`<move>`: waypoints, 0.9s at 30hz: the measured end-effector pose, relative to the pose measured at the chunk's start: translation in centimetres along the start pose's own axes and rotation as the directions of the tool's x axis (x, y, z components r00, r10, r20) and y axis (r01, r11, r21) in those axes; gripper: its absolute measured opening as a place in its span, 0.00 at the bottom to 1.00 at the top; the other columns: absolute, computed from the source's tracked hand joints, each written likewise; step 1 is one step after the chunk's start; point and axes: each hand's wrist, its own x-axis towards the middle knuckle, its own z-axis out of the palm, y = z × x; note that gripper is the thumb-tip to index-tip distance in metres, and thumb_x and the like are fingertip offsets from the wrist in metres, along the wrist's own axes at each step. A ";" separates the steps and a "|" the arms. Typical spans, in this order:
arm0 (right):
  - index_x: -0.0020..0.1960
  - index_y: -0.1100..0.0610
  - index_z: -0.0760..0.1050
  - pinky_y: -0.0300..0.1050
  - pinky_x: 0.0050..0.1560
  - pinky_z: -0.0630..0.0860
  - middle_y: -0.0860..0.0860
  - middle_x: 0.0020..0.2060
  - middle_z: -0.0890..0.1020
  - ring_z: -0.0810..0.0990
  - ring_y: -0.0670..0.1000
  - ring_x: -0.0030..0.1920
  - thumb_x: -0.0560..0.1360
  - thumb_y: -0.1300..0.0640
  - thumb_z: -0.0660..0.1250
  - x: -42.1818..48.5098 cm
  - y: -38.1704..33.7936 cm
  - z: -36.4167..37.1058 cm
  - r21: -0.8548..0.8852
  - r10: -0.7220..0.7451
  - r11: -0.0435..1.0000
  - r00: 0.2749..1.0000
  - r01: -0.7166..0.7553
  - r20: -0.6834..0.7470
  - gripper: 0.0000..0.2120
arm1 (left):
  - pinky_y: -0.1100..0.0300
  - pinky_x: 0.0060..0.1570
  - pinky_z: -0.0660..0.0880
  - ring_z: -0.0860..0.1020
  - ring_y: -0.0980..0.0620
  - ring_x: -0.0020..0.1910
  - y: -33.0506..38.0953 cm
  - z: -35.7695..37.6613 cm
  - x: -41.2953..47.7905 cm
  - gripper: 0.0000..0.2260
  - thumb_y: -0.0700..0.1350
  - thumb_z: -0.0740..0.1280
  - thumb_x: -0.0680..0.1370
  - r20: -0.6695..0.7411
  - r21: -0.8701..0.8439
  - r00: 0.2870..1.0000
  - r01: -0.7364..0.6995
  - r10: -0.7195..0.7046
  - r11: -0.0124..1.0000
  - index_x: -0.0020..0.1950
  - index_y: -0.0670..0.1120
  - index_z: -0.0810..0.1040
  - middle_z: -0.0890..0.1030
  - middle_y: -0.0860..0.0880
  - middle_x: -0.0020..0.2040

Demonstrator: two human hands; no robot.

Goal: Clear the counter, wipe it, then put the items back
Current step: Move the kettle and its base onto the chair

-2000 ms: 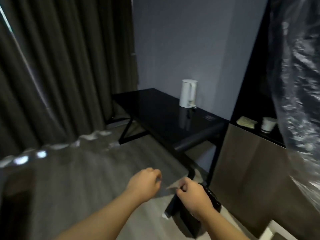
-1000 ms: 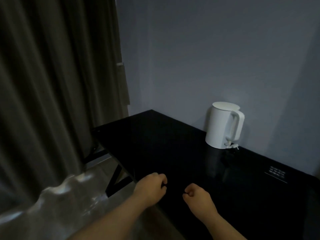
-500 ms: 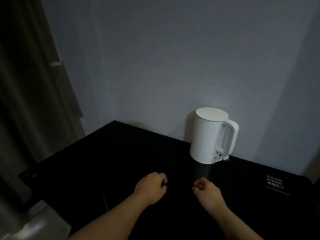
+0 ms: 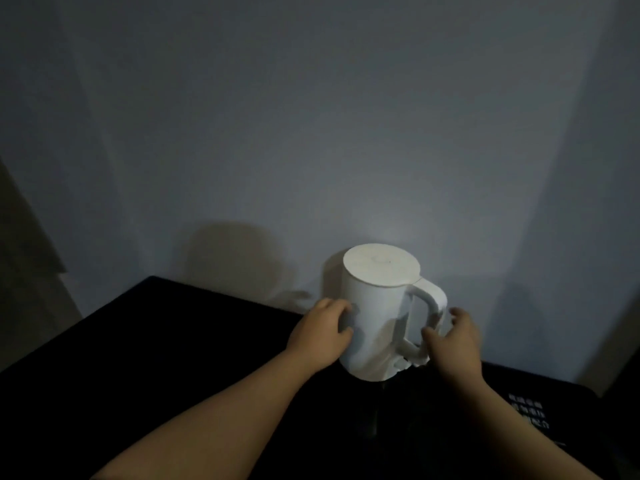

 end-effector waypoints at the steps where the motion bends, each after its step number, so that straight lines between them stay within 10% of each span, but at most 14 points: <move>1: 0.70 0.63 0.62 0.54 0.64 0.69 0.62 0.65 0.69 0.70 0.61 0.64 0.73 0.64 0.67 0.8 -0.4 0.0 0.020 -0.017 1.000 1.000 0.017 -0.003 0.28 | 0.55 0.63 0.69 0.70 0.47 0.64 0.4 0.0 1.1 0.17 0.45 0.65 0.77 -0.008 0.011 1.000 -0.024 0.024 1.000 0.66 0.50 0.70 0.69 0.49 0.67; 6: 0.50 0.59 0.68 0.41 0.36 0.66 0.50 0.38 0.72 0.74 0.50 0.40 0.74 0.65 0.66 3.2 -2.3 0.5 0.139 -0.083 0.987 0.995 0.075 0.053 0.08 | 0.53 0.71 0.59 0.52 0.47 0.75 2.5 -0.7 5.3 0.29 0.46 0.64 0.77 0.028 0.062 0.991 -0.135 0.133 0.989 0.75 0.54 0.57 0.48 0.52 0.77; 12: 0.51 0.58 0.69 0.45 0.42 0.69 0.53 0.43 0.76 0.75 0.53 0.45 0.75 0.58 0.66 3.2 -1.0 1.8 0.026 0.006 1.000 0.990 -0.010 0.140 0.08 | 0.52 0.75 0.51 0.43 0.50 0.77 2.1 0.3 7.5 0.31 0.48 0.62 0.78 0.172 0.174 0.979 -0.139 0.109 0.975 0.77 0.49 0.52 0.46 0.49 0.78; 27: 0.38 0.61 0.75 0.41 0.34 0.71 0.56 0.34 0.78 0.76 0.52 0.36 0.69 0.70 0.70 -1.7 -0.8 3.1 0.380 0.193 0.885 0.955 -0.268 0.224 0.07 | 0.50 0.73 0.58 0.55 0.46 0.76 1.7 0.4 5.4 0.33 0.42 0.62 0.76 0.244 0.069 0.954 -0.196 0.174 0.978 0.77 0.53 0.51 0.44 0.59 0.78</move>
